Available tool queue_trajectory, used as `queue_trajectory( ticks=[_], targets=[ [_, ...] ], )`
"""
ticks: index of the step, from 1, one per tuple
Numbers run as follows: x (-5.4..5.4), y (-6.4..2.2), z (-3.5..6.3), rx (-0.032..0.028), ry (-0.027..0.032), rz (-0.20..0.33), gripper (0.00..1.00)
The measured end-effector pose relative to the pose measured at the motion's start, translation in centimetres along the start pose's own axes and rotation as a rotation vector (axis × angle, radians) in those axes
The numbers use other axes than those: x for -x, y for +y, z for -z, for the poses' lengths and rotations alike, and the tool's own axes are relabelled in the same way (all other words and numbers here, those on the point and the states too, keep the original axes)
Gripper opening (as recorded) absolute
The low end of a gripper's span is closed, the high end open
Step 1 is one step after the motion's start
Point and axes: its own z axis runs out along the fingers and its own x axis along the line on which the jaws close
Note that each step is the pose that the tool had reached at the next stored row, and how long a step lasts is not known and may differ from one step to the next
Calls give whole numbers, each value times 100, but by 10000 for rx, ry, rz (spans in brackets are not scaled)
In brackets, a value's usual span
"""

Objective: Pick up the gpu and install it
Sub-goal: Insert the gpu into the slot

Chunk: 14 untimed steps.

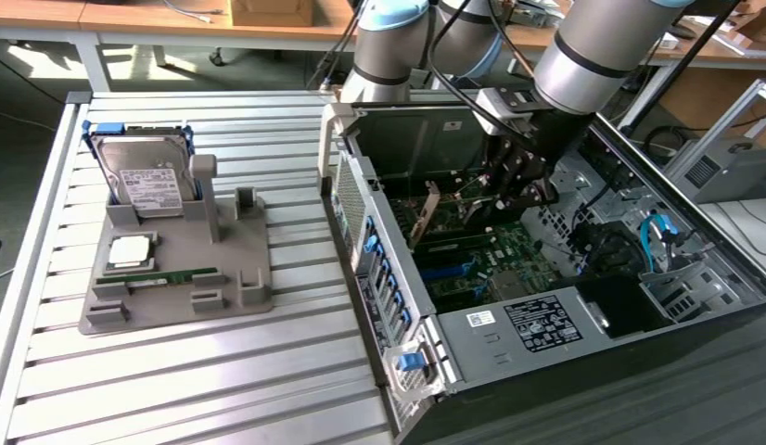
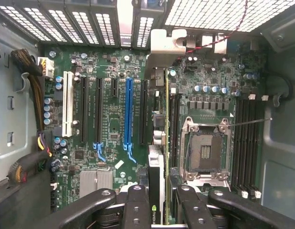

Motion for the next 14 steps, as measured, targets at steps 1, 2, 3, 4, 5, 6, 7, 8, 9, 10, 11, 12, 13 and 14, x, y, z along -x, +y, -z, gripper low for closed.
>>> queue_trajectory(
  ticks=[1,2,3,4,5,6,7,8,9,10,11,12,13,14],
  targets=[
    [0,4,-1,1,0,-1,27],
    [-1,9,-2,0,0,-1,27],
    [0,15,-4,0,-1,1,27],
    [-1,16,-4,0,0,1,27],
    [-2,17,-6,0,-2,2,27],
    [-8,18,-7,-1,-4,1,27],
    [-12,19,-6,0,-2,-1,27],
    [-17,19,-6,0,-2,0,27],
    [-22,19,-5,0,-2,0,27],
    [-27,19,-6,-1,-3,0,27],
    [-30,20,-5,0,-2,-1,27],
    [-34,20,-5,0,-2,0,27],
    [-37,20,-4,0,-1,1,27],
    [-40,20,-5,0,-1,0,27]
  ],
)
